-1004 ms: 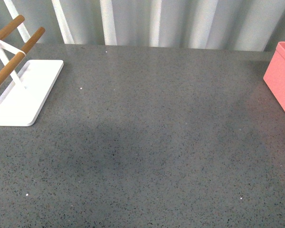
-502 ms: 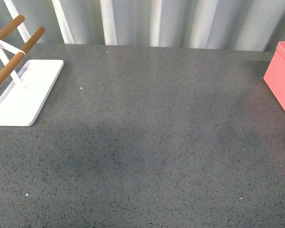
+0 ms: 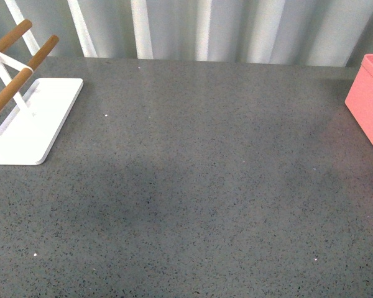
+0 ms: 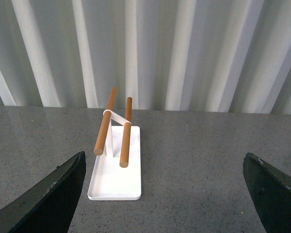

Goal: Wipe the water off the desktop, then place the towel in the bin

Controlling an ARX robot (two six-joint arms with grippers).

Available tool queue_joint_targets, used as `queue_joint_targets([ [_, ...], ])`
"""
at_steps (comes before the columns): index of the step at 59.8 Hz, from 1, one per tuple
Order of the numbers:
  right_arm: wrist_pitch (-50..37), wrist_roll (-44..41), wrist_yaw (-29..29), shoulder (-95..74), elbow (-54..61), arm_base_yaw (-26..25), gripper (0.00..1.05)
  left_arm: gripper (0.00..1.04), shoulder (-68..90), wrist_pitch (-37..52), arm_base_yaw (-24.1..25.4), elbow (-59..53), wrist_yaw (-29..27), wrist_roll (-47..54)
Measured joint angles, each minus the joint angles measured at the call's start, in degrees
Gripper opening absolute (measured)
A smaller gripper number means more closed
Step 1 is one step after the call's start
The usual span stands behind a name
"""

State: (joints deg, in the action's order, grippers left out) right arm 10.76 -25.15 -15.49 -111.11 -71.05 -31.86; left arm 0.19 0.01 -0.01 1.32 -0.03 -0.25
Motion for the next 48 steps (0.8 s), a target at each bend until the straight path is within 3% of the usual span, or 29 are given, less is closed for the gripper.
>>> queue_joint_targets([
  [14, 6.25, 8.66, -13.86, 0.52, -2.58, -0.22, 0.98, 0.98, 0.00, 0.00, 0.00, 0.00, 0.00, 0.00],
  [33, 6.43, 11.02, -13.14, 1.75, -2.73, -1.64, 0.98, 0.98, 0.00, 0.00, 0.00, 0.00, 0.00, 0.00],
  [48, -0.94, 8.31, -8.00, 14.97, -0.31, -0.26, 0.98, 0.98, 0.00, 0.00, 0.00, 0.00, 0.00, 0.00],
])
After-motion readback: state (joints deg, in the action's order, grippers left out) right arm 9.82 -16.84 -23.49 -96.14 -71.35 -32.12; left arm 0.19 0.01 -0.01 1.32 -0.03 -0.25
